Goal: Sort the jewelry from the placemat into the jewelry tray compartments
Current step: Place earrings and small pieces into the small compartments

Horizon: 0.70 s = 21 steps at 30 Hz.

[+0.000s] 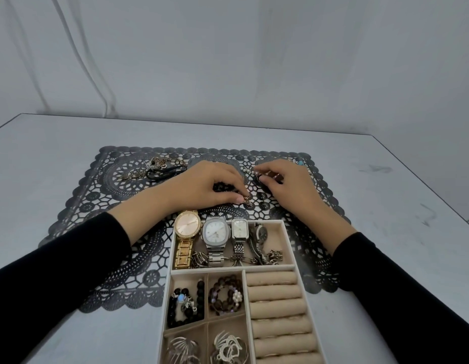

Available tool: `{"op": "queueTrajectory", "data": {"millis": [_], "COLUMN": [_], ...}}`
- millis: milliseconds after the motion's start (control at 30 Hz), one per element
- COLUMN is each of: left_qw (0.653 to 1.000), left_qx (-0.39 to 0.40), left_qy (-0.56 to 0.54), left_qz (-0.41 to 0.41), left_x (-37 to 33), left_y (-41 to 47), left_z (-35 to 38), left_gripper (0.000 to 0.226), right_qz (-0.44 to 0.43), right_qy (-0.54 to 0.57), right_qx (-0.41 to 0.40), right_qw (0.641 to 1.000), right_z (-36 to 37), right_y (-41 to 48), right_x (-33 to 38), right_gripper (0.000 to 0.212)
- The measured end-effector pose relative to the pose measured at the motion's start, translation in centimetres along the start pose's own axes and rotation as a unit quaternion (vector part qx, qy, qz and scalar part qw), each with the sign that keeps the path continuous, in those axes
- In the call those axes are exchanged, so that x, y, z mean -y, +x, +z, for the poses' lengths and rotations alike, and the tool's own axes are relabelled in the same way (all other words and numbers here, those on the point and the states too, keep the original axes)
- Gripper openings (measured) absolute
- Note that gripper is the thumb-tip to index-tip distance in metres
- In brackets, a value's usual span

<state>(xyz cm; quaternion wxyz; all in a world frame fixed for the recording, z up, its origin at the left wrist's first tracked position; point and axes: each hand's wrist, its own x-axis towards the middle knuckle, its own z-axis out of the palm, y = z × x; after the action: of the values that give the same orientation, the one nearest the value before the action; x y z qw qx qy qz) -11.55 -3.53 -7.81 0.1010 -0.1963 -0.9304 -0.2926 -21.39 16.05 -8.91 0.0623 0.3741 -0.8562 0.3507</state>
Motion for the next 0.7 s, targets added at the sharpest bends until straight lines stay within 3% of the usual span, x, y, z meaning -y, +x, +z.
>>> {"op": "queueTrajectory", "data": {"millis": [133, 400, 533, 700], "left_qw": [0.999, 0.996, 0.990, 0.995], "left_qx": [0.024, 0.033, 0.016, -0.016], "left_qy": [0.021, 0.085, 0.133, 0.098], "left_qz": [-0.013, 0.018, 0.047, 0.005], "left_x": [0.0, 0.0, 0.1, 0.7], "left_y": [0.3, 0.3, -0.2, -0.7], "left_z": [0.0, -0.2, 0.2, 0.0], "left_gripper": [0.030, 0.015, 0.022, 0.018], "right_qz": [0.009, 0.027, 0.018, 0.043], "right_qy": [-0.017, 0.005, -0.006, 0.046], "right_qx": [0.020, -0.006, -0.019, -0.053], "right_qw": [1.000, 1.000, 1.000, 0.997], "right_z": [-0.1, 0.0, 0.1, -0.4], "right_y": [0.2, 0.0, -0.2, -0.4], "right_x": [0.2, 0.4, 0.5, 0.8], "right_gripper": [0.025, 0.015, 0.014, 0.012]}}
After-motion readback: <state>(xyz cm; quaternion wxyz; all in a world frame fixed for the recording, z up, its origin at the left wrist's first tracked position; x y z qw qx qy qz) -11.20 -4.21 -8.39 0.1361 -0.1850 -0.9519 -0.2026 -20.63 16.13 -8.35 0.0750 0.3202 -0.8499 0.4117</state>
